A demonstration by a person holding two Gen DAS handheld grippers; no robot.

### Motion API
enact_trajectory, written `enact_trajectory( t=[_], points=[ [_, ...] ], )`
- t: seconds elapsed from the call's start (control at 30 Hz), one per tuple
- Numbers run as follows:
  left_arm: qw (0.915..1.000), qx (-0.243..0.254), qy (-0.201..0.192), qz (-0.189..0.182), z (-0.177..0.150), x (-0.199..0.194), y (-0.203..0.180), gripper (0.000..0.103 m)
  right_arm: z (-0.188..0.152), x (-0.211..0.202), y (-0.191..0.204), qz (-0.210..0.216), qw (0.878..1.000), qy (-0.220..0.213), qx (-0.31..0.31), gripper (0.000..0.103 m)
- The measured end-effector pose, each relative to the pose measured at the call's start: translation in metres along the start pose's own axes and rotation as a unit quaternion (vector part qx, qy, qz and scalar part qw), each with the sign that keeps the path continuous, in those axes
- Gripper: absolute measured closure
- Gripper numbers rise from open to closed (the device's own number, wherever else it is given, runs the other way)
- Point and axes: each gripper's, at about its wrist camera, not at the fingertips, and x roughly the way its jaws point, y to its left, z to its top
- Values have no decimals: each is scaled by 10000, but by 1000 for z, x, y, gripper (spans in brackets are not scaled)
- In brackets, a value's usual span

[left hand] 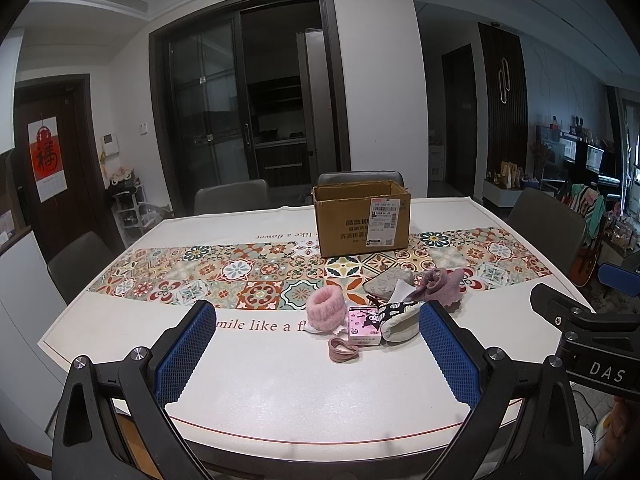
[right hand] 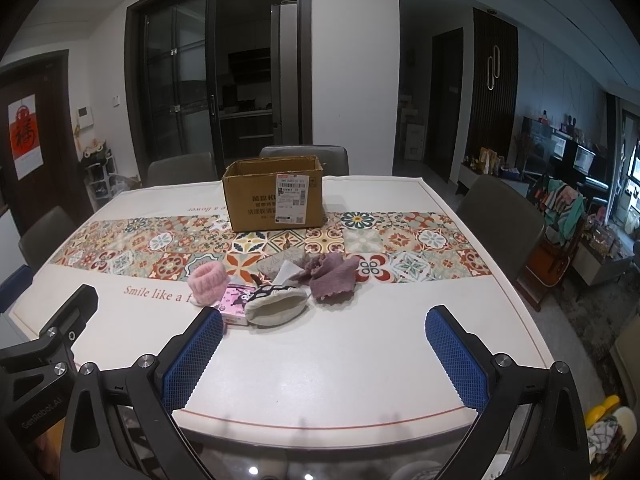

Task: Organize soft objects
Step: 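Move both tools toward the pile, right tool toward the dotted slipper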

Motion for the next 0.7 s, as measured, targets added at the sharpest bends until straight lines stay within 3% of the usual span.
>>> enact_trajectory(
  t=[0.33,0.7],
  points=[
    [9996,21,283,-80,-3,13,1,0,0,6,2,96,9999,114,-27,0],
    [9967,126,736,-322,-18,65,8,0,-6,62,16,400,9967,691,-166,0]
  ],
)
